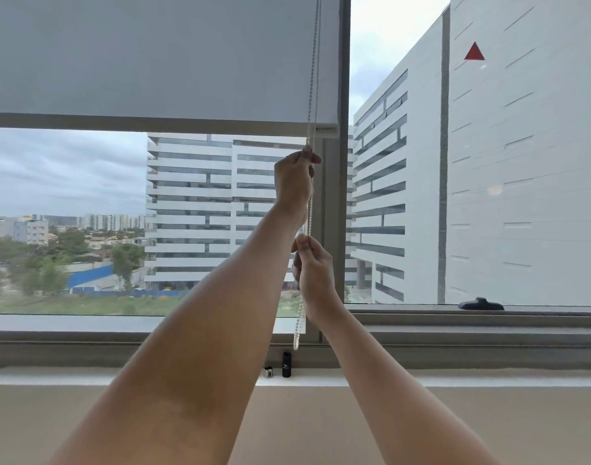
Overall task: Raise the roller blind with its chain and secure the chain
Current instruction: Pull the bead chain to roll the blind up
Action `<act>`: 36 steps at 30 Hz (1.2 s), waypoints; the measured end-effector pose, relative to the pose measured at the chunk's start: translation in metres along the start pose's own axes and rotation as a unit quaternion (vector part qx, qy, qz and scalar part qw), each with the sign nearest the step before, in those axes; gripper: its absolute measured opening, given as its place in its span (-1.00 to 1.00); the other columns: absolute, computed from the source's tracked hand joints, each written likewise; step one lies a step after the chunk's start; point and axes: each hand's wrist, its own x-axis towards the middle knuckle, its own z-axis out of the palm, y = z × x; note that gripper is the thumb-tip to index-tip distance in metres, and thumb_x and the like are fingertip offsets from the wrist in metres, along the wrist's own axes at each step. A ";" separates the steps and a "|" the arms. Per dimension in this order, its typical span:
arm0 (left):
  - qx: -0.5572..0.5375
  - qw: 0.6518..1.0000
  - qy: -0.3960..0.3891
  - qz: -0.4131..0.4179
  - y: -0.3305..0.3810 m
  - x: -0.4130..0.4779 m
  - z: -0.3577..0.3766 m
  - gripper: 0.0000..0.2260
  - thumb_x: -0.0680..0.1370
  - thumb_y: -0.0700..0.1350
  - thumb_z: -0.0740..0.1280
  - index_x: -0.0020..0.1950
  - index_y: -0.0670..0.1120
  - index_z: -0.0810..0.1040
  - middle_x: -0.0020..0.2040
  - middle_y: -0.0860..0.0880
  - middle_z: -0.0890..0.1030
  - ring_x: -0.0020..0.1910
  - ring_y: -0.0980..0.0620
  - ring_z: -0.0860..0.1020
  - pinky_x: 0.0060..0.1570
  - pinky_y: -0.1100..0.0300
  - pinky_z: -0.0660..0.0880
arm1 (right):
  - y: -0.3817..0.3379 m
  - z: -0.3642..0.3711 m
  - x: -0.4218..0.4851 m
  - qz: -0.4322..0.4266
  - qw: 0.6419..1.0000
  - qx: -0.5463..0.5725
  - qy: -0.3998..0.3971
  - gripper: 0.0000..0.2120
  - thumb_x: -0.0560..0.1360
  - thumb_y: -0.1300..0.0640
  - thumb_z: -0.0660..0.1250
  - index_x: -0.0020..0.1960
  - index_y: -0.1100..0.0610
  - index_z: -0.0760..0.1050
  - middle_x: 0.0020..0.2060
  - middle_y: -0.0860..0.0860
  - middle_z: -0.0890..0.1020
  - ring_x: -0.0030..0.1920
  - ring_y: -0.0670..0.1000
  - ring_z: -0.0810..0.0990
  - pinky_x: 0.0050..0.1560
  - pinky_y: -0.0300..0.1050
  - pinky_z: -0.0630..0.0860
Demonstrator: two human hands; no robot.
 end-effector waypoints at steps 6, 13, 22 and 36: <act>-0.009 1.000 -0.006 0.027 -0.029 -0.008 -0.012 -0.64 0.58 -0.10 0.20 -0.42 -0.03 0.47 -0.57 0.06 0.27 -0.61 0.17 0.19 -0.56 0.31 0.15 | 0.005 -0.014 0.002 0.063 0.996 -0.018 -0.063 -0.64 0.60 0.07 0.08 -0.30 0.05 0.49 -0.57 -0.13 0.49 -0.51 -0.10 0.38 -0.48 -0.29 0.29; -0.037 0.999 -0.023 -0.009 -0.064 -0.028 -0.026 -0.69 0.59 -0.13 0.18 -0.36 -0.09 0.48 -0.62 0.10 0.41 -0.62 0.22 0.35 -0.59 0.37 0.30 | -0.035 -0.013 0.038 0.023 0.999 0.016 -0.019 -0.65 0.61 0.03 0.05 -0.08 0.16 0.54 -0.26 0.01 0.59 -0.24 -0.07 0.56 -0.30 -0.25 0.49; -0.069 0.996 -0.036 -0.044 -0.098 -0.059 -0.023 -0.65 0.59 -0.15 0.17 -0.41 -0.06 0.43 -0.65 0.14 0.25 -0.65 0.21 0.17 -0.64 0.40 0.09 | -0.085 0.004 0.072 -0.002 0.999 0.027 0.018 -0.78 0.59 0.05 0.11 -0.15 0.12 0.44 -0.27 0.03 0.57 -0.28 -0.03 0.56 -0.30 -0.21 0.49; -0.049 0.985 -0.159 -0.054 -0.104 -0.062 -0.020 -0.54 0.62 -0.17 0.08 -0.48 0.03 0.45 -0.59 0.12 0.34 -0.59 0.21 0.23 -0.55 0.37 0.16 | -0.081 -0.012 0.070 -0.053 0.994 0.023 0.090 -0.70 0.59 0.11 0.11 -0.29 0.09 0.44 -0.48 -0.01 0.24 -0.58 -0.15 0.16 -0.62 -0.32 0.10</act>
